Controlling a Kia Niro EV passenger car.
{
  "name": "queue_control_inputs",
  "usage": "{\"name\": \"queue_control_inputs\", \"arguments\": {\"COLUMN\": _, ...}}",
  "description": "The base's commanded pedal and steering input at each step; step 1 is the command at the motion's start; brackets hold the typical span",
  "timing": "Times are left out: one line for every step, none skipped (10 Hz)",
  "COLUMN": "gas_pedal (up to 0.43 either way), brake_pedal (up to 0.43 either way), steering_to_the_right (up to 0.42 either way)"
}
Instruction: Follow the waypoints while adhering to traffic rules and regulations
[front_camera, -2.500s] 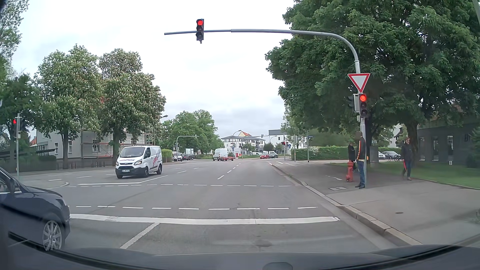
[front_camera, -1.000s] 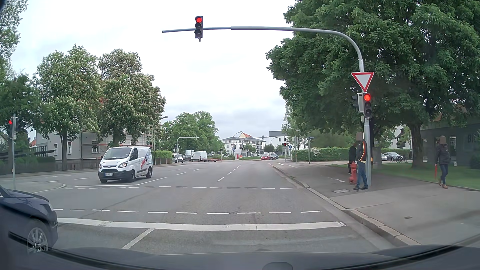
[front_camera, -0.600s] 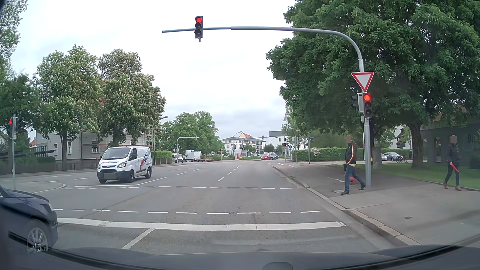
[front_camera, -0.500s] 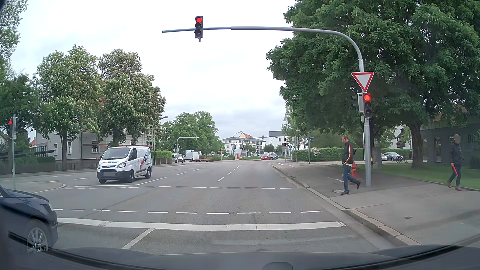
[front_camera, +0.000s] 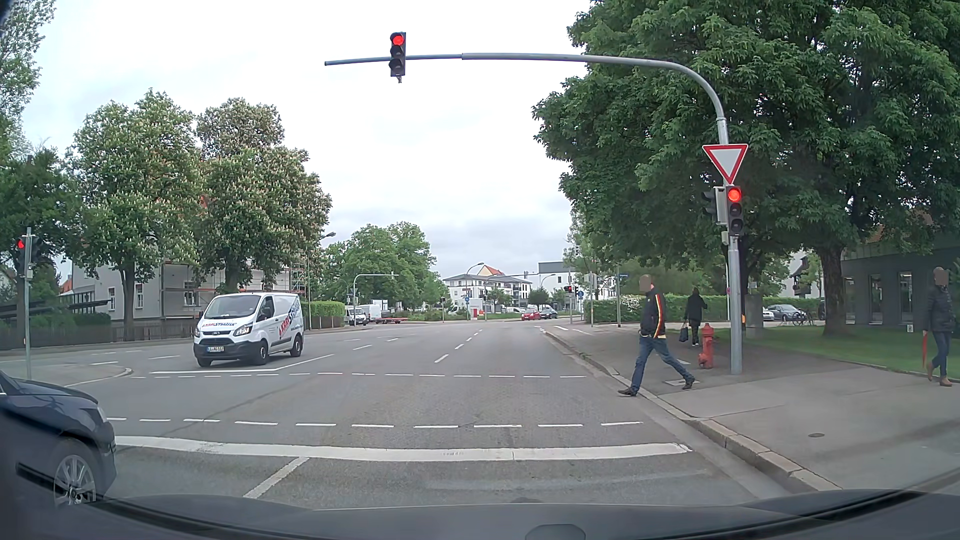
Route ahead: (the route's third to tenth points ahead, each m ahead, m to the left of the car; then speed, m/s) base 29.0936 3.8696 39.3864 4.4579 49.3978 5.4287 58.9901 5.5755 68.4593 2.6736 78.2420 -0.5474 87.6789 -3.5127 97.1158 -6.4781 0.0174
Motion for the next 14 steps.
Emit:
{"name": "queue_control_inputs", "arguments": {"gas_pedal": 0.0, "brake_pedal": 0.213, "steering_to_the_right": -0.026}}
{"name": "queue_control_inputs", "arguments": {"gas_pedal": 0.0, "brake_pedal": 0.213, "steering_to_the_right": -0.027}}
{"name": "queue_control_inputs", "arguments": {"gas_pedal": 0.0, "brake_pedal": 0.213, "steering_to_the_right": -0.026}}
{"name": "queue_control_inputs", "arguments": {"gas_pedal": 0.0, "brake_pedal": 0.213, "steering_to_the_right": -0.026}}
{"name": "queue_control_inputs", "arguments": {"gas_pedal": 0.0, "brake_pedal": 0.213, "steering_to_the_right": -0.027}}
{"name": "queue_control_inputs", "arguments": {"gas_pedal": 0.0, "brake_pedal": 0.213, "steering_to_the_right": -0.03}}
{"name": "queue_control_inputs", "arguments": {"gas_pedal": 0.0, "brake_pedal": 0.213, "steering_to_the_right": -0.034}}
{"name": "queue_control_inputs", "arguments": {"gas_pedal": 0.0, "brake_pedal": 0.213, "steering_to_the_right": -0.033}}
{"name": "queue_control_inputs", "arguments": {"gas_pedal": 0.0, "brake_pedal": 0.213, "steering_to_the_right": -0.033}}
{"name": "queue_control_inputs", "arguments": {"gas_pedal": 0.0, "brake_pedal": 0.213, "steering_to_the_right": -0.033}}
{"name": "queue_control_inputs", "arguments": {"gas_pedal": 0.0, "brake_pedal": 0.213, "steering_to_the_right": -0.033}}
{"name": "queue_control_inputs", "arguments": {"gas_pedal": 0.0, "brake_pedal": 0.213, "steering_to_the_right": -0.033}}
{"name": "queue_control_inputs", "arguments": {"gas_pedal": 0.0, "brake_pedal": 0.213, "steering_to_the_right": -0.033}}
{"name": "queue_control_inputs", "arguments": {"gas_pedal": 0.0, "brake_pedal": 0.213, "steering_to_the_right": -0.033}}
